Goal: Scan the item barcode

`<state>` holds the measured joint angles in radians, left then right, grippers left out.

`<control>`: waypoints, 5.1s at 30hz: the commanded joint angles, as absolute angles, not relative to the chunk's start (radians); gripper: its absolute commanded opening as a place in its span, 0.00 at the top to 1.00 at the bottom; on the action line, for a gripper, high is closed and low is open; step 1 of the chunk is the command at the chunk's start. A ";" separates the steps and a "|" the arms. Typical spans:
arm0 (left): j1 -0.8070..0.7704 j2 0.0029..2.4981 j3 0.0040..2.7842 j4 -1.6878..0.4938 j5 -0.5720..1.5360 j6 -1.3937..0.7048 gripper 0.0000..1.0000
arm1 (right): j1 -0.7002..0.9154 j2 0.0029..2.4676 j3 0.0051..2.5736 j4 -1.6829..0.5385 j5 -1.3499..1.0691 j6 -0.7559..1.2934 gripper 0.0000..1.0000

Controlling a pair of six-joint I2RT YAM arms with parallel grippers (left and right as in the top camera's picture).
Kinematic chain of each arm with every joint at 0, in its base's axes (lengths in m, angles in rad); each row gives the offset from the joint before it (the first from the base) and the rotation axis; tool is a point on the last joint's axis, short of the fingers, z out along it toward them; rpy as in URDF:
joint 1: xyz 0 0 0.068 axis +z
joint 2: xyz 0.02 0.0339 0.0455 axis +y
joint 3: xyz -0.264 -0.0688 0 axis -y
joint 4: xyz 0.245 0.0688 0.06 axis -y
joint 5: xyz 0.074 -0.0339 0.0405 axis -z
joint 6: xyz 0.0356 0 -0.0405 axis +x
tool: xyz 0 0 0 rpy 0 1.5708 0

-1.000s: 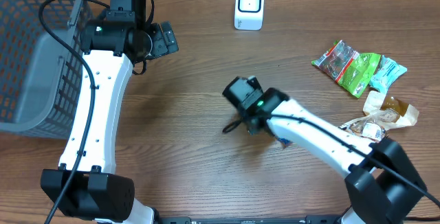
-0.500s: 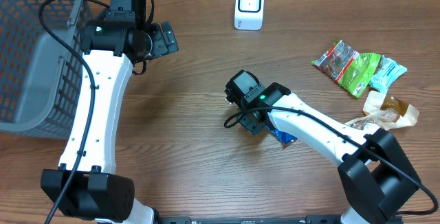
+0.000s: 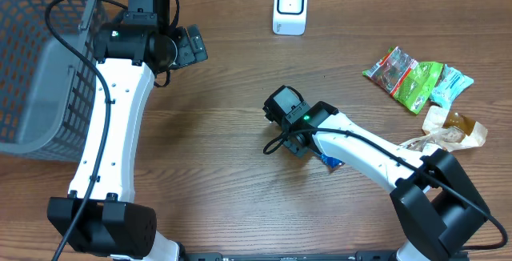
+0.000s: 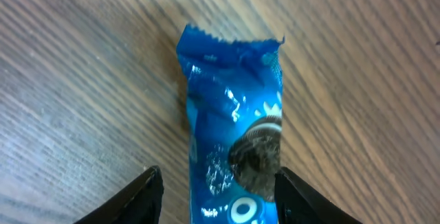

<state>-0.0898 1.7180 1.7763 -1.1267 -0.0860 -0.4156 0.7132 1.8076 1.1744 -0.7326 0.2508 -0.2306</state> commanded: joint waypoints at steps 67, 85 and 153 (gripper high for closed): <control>-0.092 1.730 1.782 -1.126 -0.078 -0.422 0.00 | 0.471 1.809 1.327 -1.076 -0.269 -0.349 0.10; -0.092 1.730 1.782 -1.126 -0.078 -0.422 0.00 | 0.586 1.809 1.113 -0.767 -0.062 -0.315 0.14; -0.092 1.730 1.782 -1.126 -0.078 -0.422 0.00 | 0.838 1.814 1.177 -0.849 -0.101 0.140 0.53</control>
<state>-0.0898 1.7180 1.7763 -1.1267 -0.0860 -0.4156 0.8371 1.8114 1.1816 -0.8566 -0.1707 0.1131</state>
